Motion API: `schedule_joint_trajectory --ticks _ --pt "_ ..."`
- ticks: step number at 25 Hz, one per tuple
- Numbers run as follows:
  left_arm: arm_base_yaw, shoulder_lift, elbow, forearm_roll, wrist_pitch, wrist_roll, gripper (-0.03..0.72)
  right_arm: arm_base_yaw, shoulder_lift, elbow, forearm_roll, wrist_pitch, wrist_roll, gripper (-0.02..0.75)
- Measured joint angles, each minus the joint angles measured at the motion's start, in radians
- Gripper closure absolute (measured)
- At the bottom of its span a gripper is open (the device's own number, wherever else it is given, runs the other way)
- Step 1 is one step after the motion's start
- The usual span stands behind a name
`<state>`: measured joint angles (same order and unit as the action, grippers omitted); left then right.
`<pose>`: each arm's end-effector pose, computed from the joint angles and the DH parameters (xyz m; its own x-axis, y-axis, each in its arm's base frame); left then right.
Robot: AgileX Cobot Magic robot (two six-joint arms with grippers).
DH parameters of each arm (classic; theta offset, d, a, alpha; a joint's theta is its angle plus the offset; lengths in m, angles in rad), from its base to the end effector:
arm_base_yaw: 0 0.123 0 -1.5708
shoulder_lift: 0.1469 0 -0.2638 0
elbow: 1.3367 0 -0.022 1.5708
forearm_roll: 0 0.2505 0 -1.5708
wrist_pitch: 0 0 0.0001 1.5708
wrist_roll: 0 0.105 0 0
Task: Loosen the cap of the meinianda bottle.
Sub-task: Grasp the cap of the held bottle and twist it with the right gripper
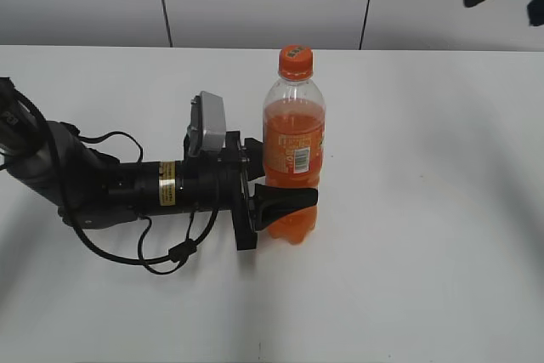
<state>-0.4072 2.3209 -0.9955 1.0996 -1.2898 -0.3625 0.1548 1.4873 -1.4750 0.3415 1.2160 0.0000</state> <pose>0.2964 -0.2257 0.0453 -0.0793 0.1105 -0.9907 0.9893 0.1310 -0.0646 0.2993 0.0801 0.3371 -0.9176 -0.0254 -0.3966 -0.1700 0.9271 0.3340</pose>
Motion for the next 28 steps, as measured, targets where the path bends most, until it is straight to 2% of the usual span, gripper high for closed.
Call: schedule_joint_trajectory --ticks 5,11,21,28 --pt "0.000 0.000 0.000 -0.001 0.000 0.000 0.284 0.162 0.087 -0.063 -0.067 0.000 0.088 0.153" --pt "-0.006 0.000 0.000 -0.006 0.004 0.017 0.284 0.271 0.171 -0.105 -0.084 0.000 0.131 0.153" --pt "-0.009 0.001 0.000 -0.004 0.013 0.050 0.284 0.401 0.190 -0.176 -0.118 0.001 0.167 0.153" --pt "-0.009 0.018 -0.002 -0.015 0.000 0.089 0.284 0.439 0.192 -0.198 -0.131 0.001 0.168 0.153"
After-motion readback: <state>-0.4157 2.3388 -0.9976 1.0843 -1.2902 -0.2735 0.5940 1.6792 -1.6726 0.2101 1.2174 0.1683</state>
